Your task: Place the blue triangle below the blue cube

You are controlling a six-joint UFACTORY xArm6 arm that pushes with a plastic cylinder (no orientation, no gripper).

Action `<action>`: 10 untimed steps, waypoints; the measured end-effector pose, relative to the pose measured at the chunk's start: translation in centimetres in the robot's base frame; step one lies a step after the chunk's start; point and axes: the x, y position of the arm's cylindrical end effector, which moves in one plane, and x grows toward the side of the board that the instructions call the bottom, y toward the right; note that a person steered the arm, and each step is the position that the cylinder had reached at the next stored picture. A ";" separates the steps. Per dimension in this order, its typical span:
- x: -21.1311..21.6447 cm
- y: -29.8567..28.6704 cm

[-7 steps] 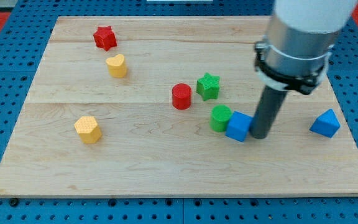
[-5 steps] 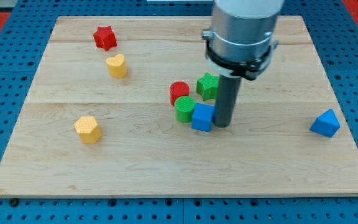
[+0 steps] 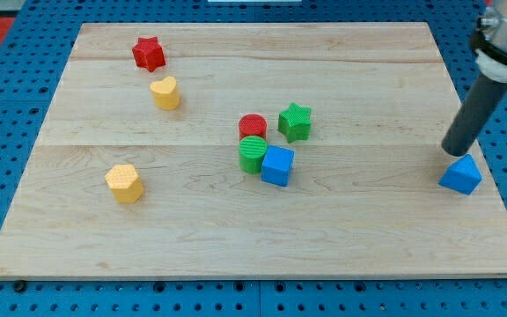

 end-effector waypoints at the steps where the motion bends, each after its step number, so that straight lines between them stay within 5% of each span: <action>1: 2.5 3.1; 2: 5.9 2.0; 6: -0.1 -3.2; 10: 6.3 -9.1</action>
